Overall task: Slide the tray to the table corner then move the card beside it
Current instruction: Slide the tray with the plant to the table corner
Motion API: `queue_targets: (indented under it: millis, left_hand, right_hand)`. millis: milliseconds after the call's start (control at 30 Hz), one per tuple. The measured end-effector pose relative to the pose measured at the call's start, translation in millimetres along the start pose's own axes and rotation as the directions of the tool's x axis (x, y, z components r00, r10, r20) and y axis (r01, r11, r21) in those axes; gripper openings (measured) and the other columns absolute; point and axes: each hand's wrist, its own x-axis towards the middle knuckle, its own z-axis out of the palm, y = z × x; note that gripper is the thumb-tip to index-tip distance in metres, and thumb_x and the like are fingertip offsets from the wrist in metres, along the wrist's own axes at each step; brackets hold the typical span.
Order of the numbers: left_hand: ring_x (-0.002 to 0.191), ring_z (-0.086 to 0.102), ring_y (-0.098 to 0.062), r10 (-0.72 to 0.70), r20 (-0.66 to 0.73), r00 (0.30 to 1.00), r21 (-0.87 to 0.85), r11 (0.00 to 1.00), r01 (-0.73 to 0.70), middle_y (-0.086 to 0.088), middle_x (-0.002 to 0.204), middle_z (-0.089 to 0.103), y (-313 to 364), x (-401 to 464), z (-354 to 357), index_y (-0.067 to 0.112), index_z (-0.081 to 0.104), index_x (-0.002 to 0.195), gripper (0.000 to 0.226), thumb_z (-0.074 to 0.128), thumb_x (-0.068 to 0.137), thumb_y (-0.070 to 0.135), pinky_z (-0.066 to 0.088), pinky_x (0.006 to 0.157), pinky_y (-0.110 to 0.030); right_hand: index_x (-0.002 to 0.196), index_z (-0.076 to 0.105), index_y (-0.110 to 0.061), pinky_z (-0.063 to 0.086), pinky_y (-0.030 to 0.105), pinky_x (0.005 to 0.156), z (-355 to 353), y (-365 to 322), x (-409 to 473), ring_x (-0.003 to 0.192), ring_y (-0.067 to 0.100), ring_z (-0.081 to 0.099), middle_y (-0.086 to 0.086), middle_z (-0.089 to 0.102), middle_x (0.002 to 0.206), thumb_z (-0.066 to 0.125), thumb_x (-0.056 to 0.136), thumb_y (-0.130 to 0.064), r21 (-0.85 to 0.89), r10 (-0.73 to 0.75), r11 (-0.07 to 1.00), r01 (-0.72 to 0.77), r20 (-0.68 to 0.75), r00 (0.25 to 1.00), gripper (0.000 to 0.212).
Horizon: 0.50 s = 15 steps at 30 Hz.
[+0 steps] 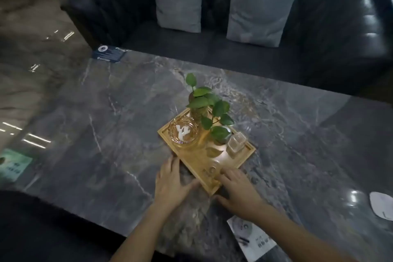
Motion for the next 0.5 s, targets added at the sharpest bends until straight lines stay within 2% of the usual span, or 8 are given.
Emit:
queue_targets:
  millis: [133,233,333,500]
  left_hand:
    - [0.153,0.003,-0.028,-0.137,0.061,0.989,0.056,0.989,0.134,-0.01,0.167,0.004,-6,19,-1,0.02,0.008,0.157,0.128,0.052,0.059,0.091,0.012,0.121,-0.053]
    - [0.154,-0.002,-0.027,-0.157,0.053,0.986,0.026,0.987,0.156,-0.009,0.167,-0.001,-4,30,0,0.014,0.001,0.157,0.138,0.064,0.056,0.085,0.01,0.123,-0.053]
    - [0.154,-0.006,-0.026,-0.138,0.048,0.989,-0.021,0.99,0.139,-0.008,0.168,-0.006,-6,39,-1,0.013,-0.008,0.156,0.151,0.074,0.049,0.08,0.008,0.124,-0.052]
    - [0.153,-0.011,-0.028,-0.137,0.077,0.988,-0.019,0.99,0.139,-0.01,0.167,-0.012,-6,50,-1,0.016,-0.01,0.157,0.16,0.077,0.039,0.08,0.004,0.124,-0.053]
  right_hand:
    - [0.106,0.061,-0.018,0.044,0.045,0.097,3,0,17,0.107,0.031,0.054,0.007,0.06,0.111,0.069,0.073,-0.046,-0.081,-0.042,0.996,0.043,0.017,0.999,0.043]
    - [0.1,0.062,-0.018,0.05,0.045,0.091,9,1,25,0.1,0.029,0.054,0.006,0.062,0.103,0.072,0.067,-0.048,-0.119,-0.047,0.992,0.051,0.037,0.998,0.045]
    - [0.111,0.06,-0.017,0.045,0.046,0.095,7,-2,32,0.109,0.029,0.05,0.007,0.058,0.116,0.066,0.075,-0.054,-0.15,-0.064,0.986,0.077,0.09,0.994,0.052]
    - [0.12,0.057,-0.016,0.032,0.04,0.102,8,-3,37,0.122,0.027,0.042,0.005,0.051,0.133,0.059,0.083,-0.055,-0.147,-0.058,0.986,0.083,0.169,0.984,0.053]
